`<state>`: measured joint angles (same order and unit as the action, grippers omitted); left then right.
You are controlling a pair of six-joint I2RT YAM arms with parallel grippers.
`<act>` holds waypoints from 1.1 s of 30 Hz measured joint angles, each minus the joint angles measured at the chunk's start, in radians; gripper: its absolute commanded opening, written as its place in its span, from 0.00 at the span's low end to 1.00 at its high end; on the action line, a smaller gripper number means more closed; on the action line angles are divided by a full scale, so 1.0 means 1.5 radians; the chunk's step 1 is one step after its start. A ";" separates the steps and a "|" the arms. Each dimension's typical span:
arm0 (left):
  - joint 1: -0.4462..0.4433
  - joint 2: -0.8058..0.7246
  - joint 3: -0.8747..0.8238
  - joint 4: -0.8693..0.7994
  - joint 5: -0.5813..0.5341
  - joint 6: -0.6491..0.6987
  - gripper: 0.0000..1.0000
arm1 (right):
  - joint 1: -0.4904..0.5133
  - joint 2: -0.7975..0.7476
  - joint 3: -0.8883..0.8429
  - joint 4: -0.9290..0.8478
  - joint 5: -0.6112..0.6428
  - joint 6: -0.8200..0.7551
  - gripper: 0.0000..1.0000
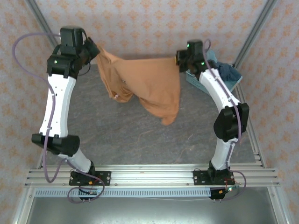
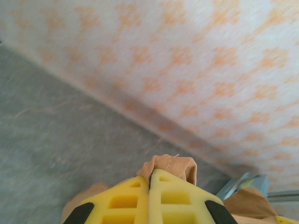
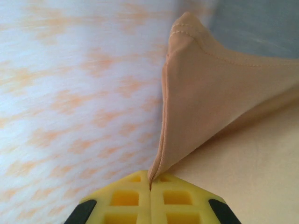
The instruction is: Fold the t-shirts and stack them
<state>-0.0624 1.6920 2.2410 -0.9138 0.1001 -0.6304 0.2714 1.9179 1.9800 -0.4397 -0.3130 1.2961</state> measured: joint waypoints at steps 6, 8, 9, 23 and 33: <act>0.030 0.102 0.247 -0.003 0.041 0.013 0.00 | -0.006 0.036 0.294 -0.130 0.041 -0.162 0.00; 0.034 0.084 0.245 -0.002 0.058 0.016 0.00 | -0.005 0.019 0.317 -0.159 0.053 -0.200 0.00; 0.034 0.070 0.229 0.001 0.066 0.016 0.00 | -0.005 0.003 0.302 -0.170 0.058 -0.215 0.00; -0.088 -0.426 -0.689 0.004 0.065 -0.051 0.00 | 0.037 -0.499 -0.703 -0.180 0.031 -0.183 0.00; -0.151 -0.419 -0.965 0.033 0.086 -0.120 0.00 | 0.027 -0.445 -0.883 -0.198 -0.049 -0.187 0.56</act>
<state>-0.2882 1.0637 0.7937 -0.8639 0.2291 -0.8108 0.3122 1.2499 0.6548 -0.7364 -0.3866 1.0161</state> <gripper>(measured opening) 0.041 0.516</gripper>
